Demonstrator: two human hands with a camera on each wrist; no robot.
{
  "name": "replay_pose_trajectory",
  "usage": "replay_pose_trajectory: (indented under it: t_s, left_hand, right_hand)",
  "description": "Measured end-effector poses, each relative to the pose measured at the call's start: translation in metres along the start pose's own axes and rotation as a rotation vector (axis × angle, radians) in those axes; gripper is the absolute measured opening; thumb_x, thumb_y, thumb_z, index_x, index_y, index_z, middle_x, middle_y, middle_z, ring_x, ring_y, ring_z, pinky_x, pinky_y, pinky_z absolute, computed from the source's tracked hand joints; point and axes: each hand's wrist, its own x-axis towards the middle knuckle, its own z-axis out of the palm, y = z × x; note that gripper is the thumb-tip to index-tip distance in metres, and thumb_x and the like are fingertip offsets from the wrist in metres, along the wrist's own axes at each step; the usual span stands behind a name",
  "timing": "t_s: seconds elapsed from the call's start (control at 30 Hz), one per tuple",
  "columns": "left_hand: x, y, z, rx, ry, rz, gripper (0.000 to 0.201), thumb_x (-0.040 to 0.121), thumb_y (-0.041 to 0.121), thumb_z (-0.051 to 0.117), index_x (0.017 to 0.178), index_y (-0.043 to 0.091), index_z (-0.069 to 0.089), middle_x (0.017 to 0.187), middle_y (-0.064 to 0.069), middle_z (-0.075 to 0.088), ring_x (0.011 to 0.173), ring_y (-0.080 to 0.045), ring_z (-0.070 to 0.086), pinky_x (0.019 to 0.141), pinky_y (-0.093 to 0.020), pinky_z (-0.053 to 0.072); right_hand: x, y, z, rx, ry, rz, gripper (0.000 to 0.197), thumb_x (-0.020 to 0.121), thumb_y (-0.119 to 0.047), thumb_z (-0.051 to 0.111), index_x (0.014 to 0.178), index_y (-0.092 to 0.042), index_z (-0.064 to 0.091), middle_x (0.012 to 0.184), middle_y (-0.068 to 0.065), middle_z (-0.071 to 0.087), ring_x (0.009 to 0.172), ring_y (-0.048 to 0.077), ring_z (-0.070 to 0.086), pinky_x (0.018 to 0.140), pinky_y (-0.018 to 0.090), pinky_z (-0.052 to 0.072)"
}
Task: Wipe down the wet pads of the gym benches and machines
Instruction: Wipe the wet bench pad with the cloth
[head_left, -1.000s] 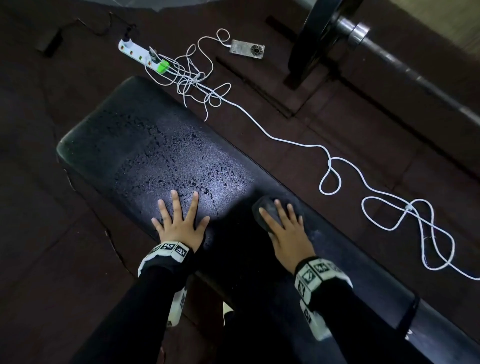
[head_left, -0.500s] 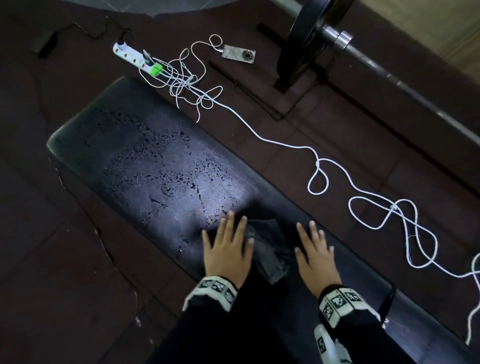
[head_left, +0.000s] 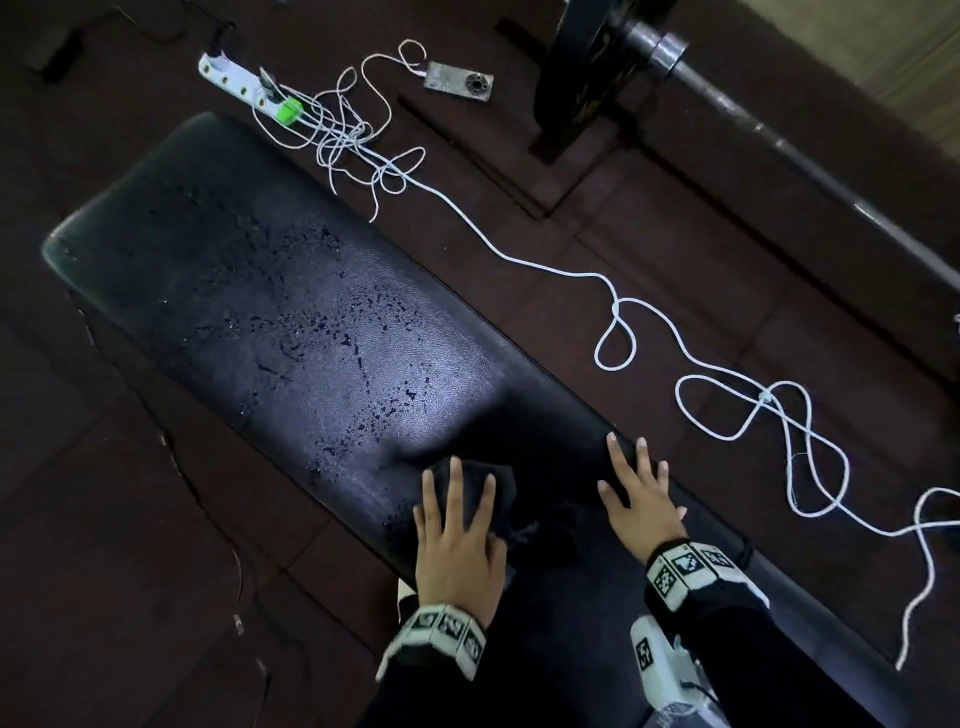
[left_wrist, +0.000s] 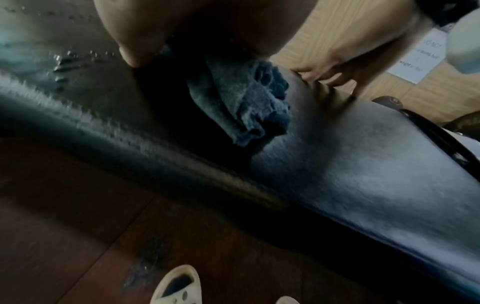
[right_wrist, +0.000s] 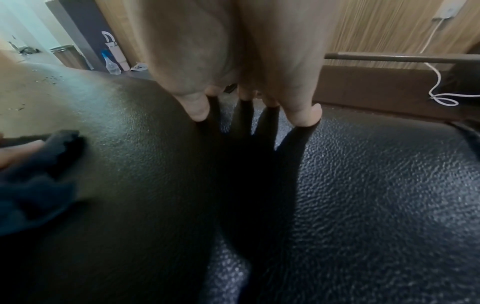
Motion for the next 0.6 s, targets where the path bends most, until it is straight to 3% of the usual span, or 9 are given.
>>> replay_pose_trajectory:
  t_s: [0.1,0.2,0.43,0.6]
  left_hand:
    - [-0.02,0.004,0.012,-0.008,-0.001,0.0,0.064,0.084,0.051,0.041,0.143,0.027,0.042,0.157,-0.012,0.021,0.143,-0.041,0.012,0.104,-0.059,0.031]
    - [-0.008,0.01,0.014,0.04,0.02,0.018,0.065,0.087,0.062,0.033,0.144,0.03,0.04,0.155,-0.01,0.027,0.142,-0.04,0.019,0.105,-0.057,0.026]
    - [0.057,-0.018,-0.01,0.119,0.115,0.148,0.054,0.093,0.055,0.03,0.142,0.037,0.039,0.156,-0.006,0.026,0.141,-0.036,0.02,0.108,-0.053,0.031]
    - [0.077,-0.077,-0.034,0.088,0.184,-0.015,0.055,0.094,0.051,0.03,0.144,0.031,0.039,0.153,-0.013,0.03,0.138,-0.045,0.025,0.104,-0.057,0.032]
  right_hand:
    - [0.0,0.001,0.001,0.004,-0.003,-0.006,0.058,0.098,-0.039,0.038,0.14,-0.058,0.002,0.156,-0.015,-0.011,0.144,0.022,-0.012,0.105,0.068,0.006]
    - [0.0,0.002,0.002,0.0,-0.001,-0.01,0.058,0.099,-0.039,0.037,0.14,-0.058,0.001,0.156,-0.015,-0.012,0.144,0.022,-0.013,0.105,0.068,0.005]
    - [0.001,0.002,0.003,0.0,0.004,-0.012,0.058,0.098,-0.039,0.037,0.14,-0.057,0.001,0.156,-0.014,-0.013,0.144,0.022,-0.013,0.105,0.068,0.005]
    - [0.0,0.003,0.004,-0.002,0.002,-0.012,0.058,0.098,-0.039,0.038,0.139,-0.057,0.002,0.156,-0.016,-0.013,0.144,0.022,-0.013,0.105,0.067,0.005]
